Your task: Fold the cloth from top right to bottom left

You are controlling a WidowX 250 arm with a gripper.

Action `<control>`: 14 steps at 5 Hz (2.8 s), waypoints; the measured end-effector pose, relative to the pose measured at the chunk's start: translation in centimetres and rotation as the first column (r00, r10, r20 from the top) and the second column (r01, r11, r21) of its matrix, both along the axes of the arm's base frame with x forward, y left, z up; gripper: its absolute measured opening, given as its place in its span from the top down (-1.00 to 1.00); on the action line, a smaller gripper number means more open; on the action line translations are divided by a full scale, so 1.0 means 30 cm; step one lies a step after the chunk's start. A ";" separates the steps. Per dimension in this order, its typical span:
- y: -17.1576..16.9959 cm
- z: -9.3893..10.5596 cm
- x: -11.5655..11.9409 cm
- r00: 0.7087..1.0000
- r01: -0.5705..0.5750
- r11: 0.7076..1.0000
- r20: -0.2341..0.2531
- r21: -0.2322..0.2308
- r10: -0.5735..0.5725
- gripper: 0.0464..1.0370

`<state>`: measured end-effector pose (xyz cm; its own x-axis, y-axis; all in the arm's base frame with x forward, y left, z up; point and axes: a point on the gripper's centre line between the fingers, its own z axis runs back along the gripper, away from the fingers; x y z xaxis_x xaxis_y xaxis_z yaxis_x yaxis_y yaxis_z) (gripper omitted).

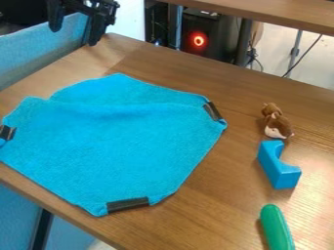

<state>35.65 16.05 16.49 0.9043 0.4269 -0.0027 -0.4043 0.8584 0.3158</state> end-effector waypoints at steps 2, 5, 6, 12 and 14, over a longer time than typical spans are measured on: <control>-0.049 -0.137 0.002 0.999 0.013 0.999 -0.051 -0.038 -0.015 -0.93; -0.294 -0.147 0.082 0.939 -0.161 0.908 0.223 -0.387 0.262 -0.93; -0.402 -0.139 0.100 0.898 -0.246 0.875 0.241 -0.418 0.368 -0.93; -0.659 -0.331 0.347 0.825 -0.304 0.910 0.401 -0.280 0.399 -0.93; -0.638 -0.358 0.349 0.825 -0.308 0.921 0.415 -0.236 0.383 -0.66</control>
